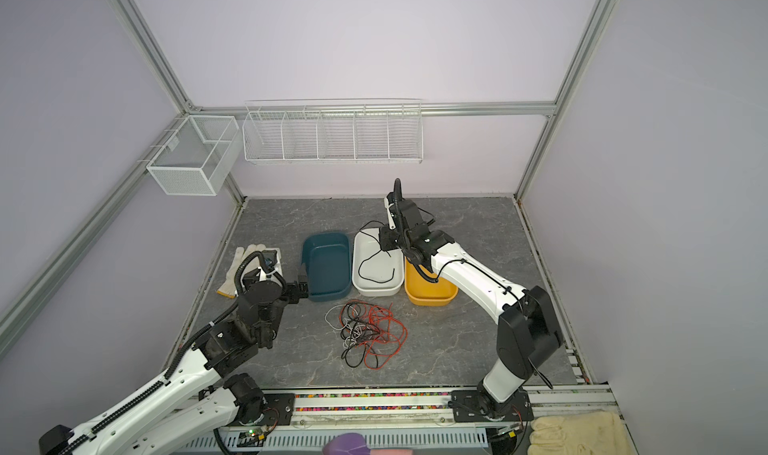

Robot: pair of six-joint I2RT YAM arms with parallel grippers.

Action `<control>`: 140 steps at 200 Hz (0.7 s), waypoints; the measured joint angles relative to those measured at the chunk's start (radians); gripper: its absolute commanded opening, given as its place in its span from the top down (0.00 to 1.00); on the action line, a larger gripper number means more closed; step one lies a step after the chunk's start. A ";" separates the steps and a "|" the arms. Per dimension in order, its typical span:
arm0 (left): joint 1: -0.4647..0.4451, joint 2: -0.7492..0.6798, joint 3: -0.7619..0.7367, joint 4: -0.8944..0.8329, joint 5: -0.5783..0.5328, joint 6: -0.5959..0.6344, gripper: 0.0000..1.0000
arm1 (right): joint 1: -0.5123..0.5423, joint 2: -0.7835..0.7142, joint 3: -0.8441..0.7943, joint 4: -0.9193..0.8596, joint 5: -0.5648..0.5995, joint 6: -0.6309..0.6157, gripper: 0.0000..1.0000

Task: Untangle the cables
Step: 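Lift the black wire with the right gripper and carry it over the white tub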

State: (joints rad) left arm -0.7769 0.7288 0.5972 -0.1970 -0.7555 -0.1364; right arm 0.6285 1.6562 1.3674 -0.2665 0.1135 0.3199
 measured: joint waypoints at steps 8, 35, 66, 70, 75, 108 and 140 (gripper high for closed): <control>0.000 -0.016 -0.005 0.011 0.000 0.006 0.01 | -0.002 0.015 0.000 0.004 -0.003 0.005 0.93; 0.000 -0.045 -0.018 0.035 0.001 0.018 0.01 | -0.005 0.068 -0.001 0.010 -0.005 0.021 0.93; 0.000 -0.045 -0.022 0.043 0.004 0.022 0.01 | -0.005 0.121 -0.001 0.004 -0.003 0.045 0.93; 0.000 -0.045 -0.023 0.043 0.005 0.022 0.01 | -0.005 0.127 -0.001 0.002 -0.001 0.049 0.93; 0.000 -0.045 -0.024 0.043 0.007 0.022 0.01 | -0.005 0.133 -0.001 0.000 0.000 0.052 0.93; 0.000 -0.035 -0.027 0.045 0.030 0.025 0.01 | -0.005 0.177 -0.001 -0.012 0.002 0.086 0.93; 0.000 -0.027 -0.027 0.047 0.046 0.026 0.01 | -0.005 0.208 -0.001 -0.044 0.012 0.124 0.93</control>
State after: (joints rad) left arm -0.7769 0.7013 0.5701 -0.1505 -0.7097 -0.1108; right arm 0.6231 1.8641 1.3666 -0.3103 0.1257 0.4442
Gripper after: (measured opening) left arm 0.994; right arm 0.071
